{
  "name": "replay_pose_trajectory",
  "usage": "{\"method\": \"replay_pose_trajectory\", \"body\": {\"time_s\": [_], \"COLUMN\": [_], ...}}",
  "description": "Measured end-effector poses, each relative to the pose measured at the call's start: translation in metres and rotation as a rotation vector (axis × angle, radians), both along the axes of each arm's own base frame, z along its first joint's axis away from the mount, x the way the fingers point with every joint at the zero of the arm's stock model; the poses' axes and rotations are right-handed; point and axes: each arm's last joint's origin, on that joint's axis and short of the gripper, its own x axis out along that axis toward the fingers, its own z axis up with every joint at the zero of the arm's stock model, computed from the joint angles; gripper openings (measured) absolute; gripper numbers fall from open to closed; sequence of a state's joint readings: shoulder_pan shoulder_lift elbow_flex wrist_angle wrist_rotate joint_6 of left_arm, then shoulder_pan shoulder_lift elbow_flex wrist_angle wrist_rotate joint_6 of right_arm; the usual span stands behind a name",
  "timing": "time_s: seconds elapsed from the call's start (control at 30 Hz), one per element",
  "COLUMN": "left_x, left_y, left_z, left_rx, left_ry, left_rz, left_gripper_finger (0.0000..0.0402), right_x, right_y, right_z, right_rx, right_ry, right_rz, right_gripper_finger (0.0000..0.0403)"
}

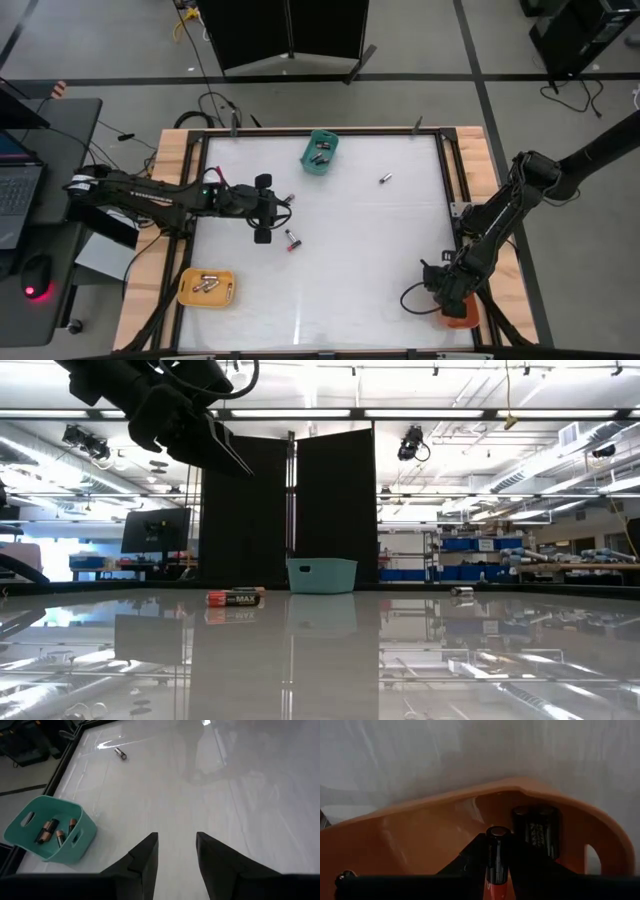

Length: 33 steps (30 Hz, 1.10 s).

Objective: Sort batteries
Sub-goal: Put the red battery into the orange bin

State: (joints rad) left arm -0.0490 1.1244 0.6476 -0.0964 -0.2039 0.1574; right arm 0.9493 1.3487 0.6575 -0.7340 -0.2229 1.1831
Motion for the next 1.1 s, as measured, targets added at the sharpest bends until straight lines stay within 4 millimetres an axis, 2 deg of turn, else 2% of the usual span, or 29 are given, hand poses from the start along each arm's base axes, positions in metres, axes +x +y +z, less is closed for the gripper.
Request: {"method": "replay_pose_trajectory", "body": {"time_s": [0.2, 0.43, 0.67, 1.1], "left_x": [0.000, -0.001, -0.001, -0.001], "left_y": [0.000, 0.000, 0.000, 0.000], "left_z": [0.000, -0.001, -0.001, -0.001], "left_rx": [0.000, -0.003, -0.003, -0.007], "left_ry": [0.001, 0.011, 0.011, 0.009], "left_rz": [0.001, 0.004, 0.005, 0.009], "left_gripper_finger": [0.0140, 0.0140, 0.0140, 0.0140], "right_x": [0.000, 0.001, 0.002, 0.012], "right_y": [0.000, 0.001, 0.004, 0.008], "right_z": [0.000, -0.006, -0.013, -0.001], "right_rx": [0.001, -0.022, -0.031, 0.005], "right_ry": [-0.002, 0.017, 0.053, 0.038], "right_rz": [0.011, 0.036, 0.056, 0.033], "right_gripper_finger": [0.0073, 0.0097, 0.0098, 0.0115]}}
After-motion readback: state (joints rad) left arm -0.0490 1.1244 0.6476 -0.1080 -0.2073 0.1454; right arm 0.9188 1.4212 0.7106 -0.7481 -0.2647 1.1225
